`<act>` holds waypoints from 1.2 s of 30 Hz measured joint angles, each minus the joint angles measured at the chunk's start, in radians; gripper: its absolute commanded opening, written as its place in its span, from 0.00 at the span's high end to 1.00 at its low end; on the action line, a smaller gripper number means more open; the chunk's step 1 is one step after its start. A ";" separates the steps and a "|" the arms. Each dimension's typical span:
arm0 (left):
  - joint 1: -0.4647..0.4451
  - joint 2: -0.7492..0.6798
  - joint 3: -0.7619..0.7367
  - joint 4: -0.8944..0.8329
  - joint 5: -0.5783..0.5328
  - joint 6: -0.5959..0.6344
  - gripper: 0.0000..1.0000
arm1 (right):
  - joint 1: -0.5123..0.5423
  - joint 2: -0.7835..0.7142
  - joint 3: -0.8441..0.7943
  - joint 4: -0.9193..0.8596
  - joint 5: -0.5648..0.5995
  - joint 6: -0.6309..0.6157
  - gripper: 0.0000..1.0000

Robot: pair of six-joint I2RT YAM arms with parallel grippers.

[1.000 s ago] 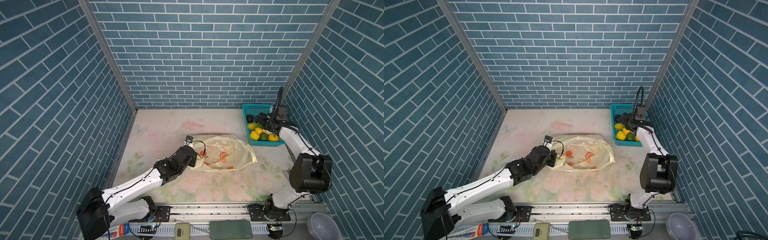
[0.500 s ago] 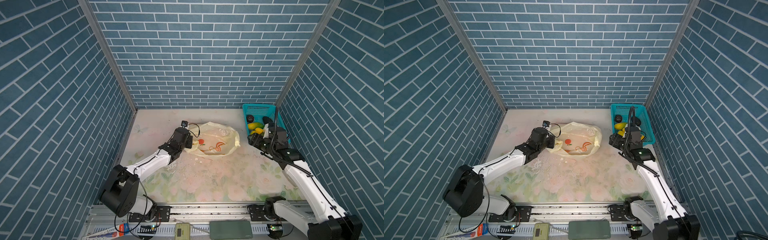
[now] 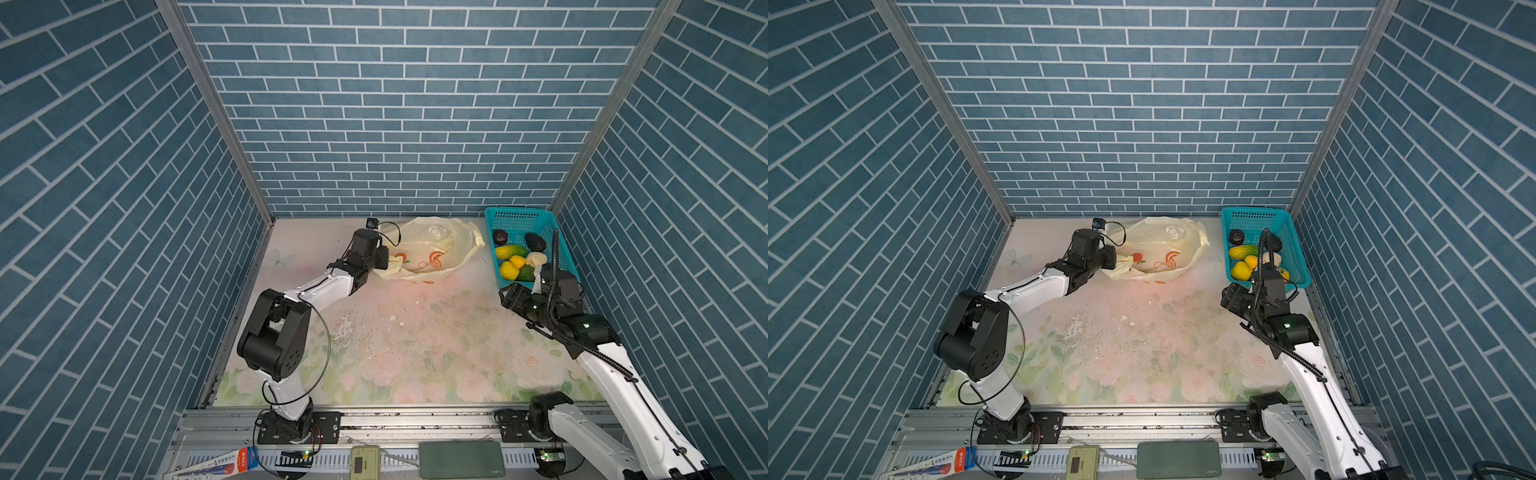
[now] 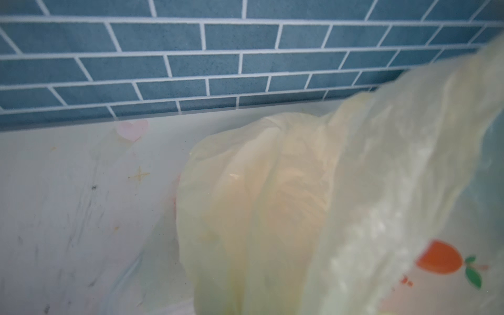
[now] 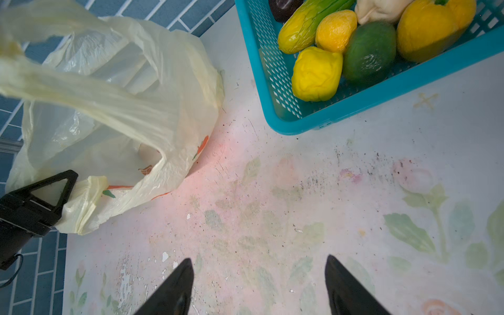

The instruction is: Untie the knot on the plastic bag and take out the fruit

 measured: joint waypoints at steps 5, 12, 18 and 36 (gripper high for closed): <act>0.001 -0.028 -0.024 0.006 0.049 -0.006 0.29 | 0.003 0.005 -0.010 0.002 -0.004 -0.001 0.25; 0.001 -0.193 -0.157 0.015 0.120 -0.006 0.11 | 0.007 0.034 -0.034 0.014 -0.008 -0.031 0.24; 0.000 -0.406 -0.320 0.024 0.164 0.001 0.07 | 0.007 0.055 -0.069 0.076 -0.014 -0.136 0.14; 0.106 -0.956 -0.649 -0.148 -0.019 0.156 0.03 | -0.162 0.217 -0.213 0.491 0.063 -0.472 0.01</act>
